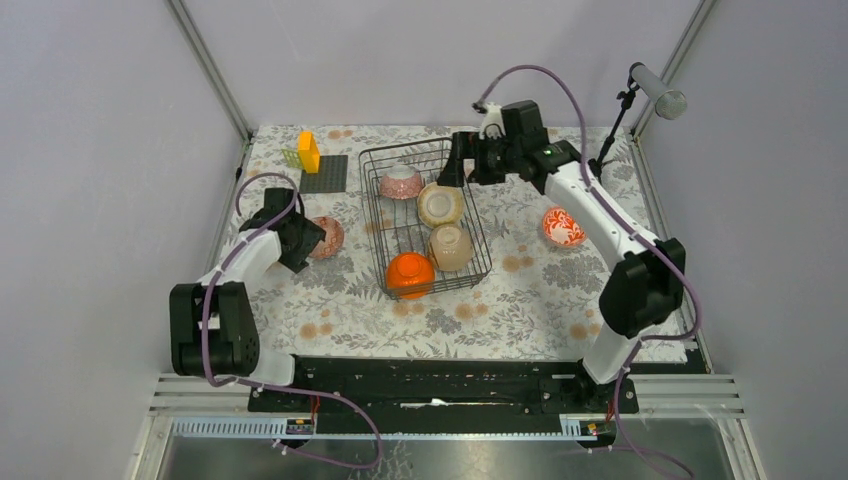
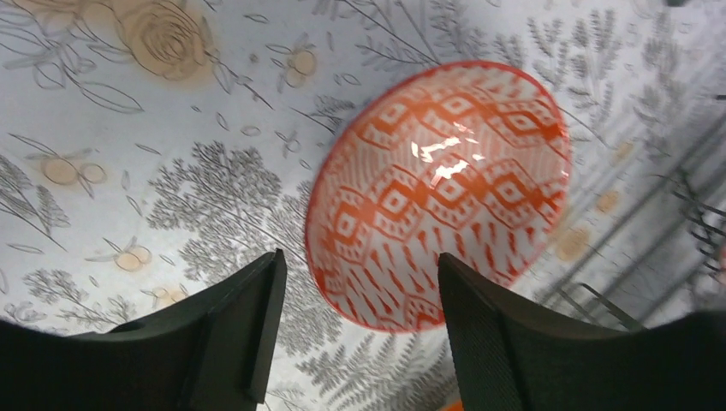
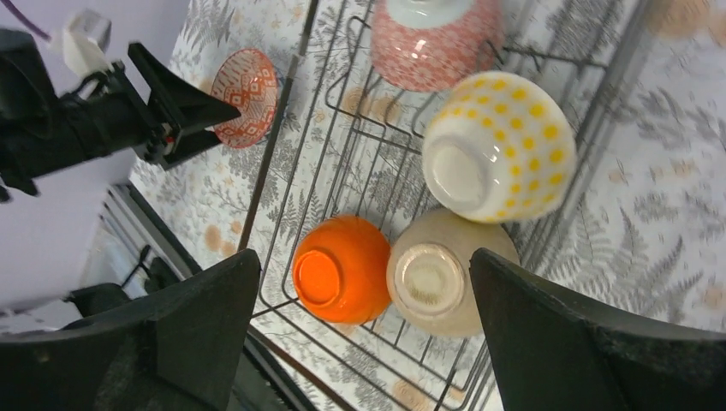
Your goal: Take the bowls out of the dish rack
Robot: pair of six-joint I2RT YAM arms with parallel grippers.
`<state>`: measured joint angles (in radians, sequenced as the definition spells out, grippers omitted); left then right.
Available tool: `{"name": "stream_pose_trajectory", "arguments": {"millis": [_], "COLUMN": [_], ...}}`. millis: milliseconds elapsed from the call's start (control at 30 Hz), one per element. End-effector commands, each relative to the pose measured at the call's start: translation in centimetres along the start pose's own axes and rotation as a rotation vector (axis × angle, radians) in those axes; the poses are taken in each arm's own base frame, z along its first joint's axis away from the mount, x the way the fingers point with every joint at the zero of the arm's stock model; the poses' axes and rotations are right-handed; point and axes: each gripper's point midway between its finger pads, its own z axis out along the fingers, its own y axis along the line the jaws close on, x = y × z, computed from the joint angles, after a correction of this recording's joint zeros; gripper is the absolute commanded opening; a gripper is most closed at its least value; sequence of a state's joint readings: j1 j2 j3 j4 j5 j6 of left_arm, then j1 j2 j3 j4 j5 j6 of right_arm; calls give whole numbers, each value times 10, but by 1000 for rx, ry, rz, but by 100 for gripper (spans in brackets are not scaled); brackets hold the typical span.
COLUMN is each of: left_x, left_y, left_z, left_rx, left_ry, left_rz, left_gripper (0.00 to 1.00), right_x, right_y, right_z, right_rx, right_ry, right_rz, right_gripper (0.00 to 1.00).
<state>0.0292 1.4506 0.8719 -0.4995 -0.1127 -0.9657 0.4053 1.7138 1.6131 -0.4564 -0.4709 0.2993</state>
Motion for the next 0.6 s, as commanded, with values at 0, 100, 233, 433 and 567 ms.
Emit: {"name": "stream_pose_trajectory", "arguments": {"millis": [0, 100, 233, 433, 567], "left_x": [-11, -13, -3, 38, 55], "left_y": [-31, -37, -56, -86, -93], "left_z": [-37, -53, -76, -108, -119], "left_rx": [147, 181, 294, 493, 558], "left_ry": [-4, -4, 40, 148, 181], "left_rz": [49, 65, 150, 340, 393], "left_gripper": [75, 85, 89, 92, 99], "right_x": [-27, -30, -37, -39, -20], "right_y": [43, 48, 42, 33, 23], "right_z": [15, 33, 50, 83, 106], "right_rx": [-76, -99, -104, -145, -197], "right_ry": [-84, -137, -217, -178, -64], "right_rz": [-315, -439, -594, -888, -1157], "right_gripper": [100, 100, 100, 100, 100]}}
